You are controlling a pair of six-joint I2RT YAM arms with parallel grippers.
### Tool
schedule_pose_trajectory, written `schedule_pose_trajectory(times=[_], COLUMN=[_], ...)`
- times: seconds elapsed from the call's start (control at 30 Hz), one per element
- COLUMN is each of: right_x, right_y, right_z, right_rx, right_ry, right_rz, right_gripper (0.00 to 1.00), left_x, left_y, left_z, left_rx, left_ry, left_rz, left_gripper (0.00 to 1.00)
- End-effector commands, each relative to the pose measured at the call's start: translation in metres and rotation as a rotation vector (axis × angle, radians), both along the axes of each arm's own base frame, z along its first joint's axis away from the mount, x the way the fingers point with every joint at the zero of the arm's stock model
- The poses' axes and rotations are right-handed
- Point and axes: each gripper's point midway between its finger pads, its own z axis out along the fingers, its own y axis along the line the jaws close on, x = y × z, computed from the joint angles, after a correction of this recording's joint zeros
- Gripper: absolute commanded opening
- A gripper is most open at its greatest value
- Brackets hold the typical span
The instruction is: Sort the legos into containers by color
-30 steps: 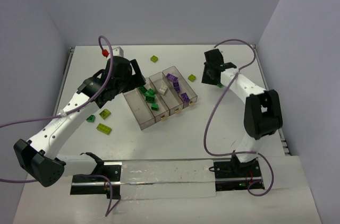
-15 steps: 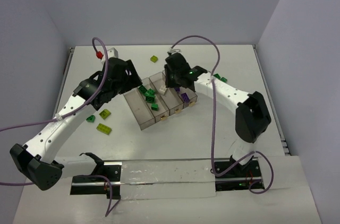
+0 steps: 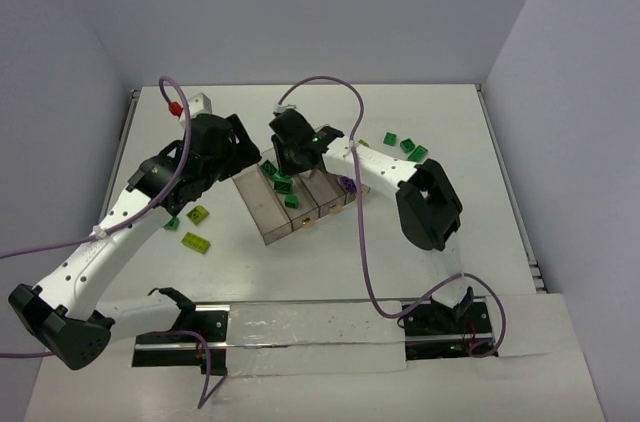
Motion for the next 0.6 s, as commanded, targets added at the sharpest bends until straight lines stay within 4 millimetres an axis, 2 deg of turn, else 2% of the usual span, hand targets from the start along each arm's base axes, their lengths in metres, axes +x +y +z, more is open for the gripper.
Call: schedule_pose_trajectory(times=[0.0,0.07,0.13,0.27,0.37,0.47,0.57], right_x=[0.014,0.018,0.02,0.026,0.029,0.03,0.034], right_y=[0.016,0.021,0.023,0.026,0.026,0.019,-0.004], right_z=[0.008,0.0,0.001,0.012,0.023,0.042,0.076], right_rx=[0.02,0.015,0.017,0.028,0.03,0.03,0.052], right_ry=[-0.017,-0.012,-0.019,-0.042,-0.061,-0.096,-0.164], right_rz=[-0.001,-0.009,-0.013,-0.017,-0.017,-0.033,-0.086], right_gripper=[0.22,0.3,0.41,0.61,0.67,0.67,0.67], left_x=[-0.004,-0.005,-0.006,-0.007,-0.007,-0.007,-0.008], left_y=[0.007,0.008,0.009,0.011,0.011,0.012,0.015], left_z=[0.007,0.008,0.008,0.007,0.008,0.011,0.017], left_rx=[-0.006,-0.01,-0.011,-0.005,-0.005,-0.013,-0.029], left_ry=[-0.019,-0.022,-0.025,-0.025,-0.023,-0.029,-0.048], left_rz=[0.023,0.022,0.025,0.03,0.03,0.039,0.05], left_gripper=[0.92,0.92,0.92,0.92,0.93,0.92,0.92])
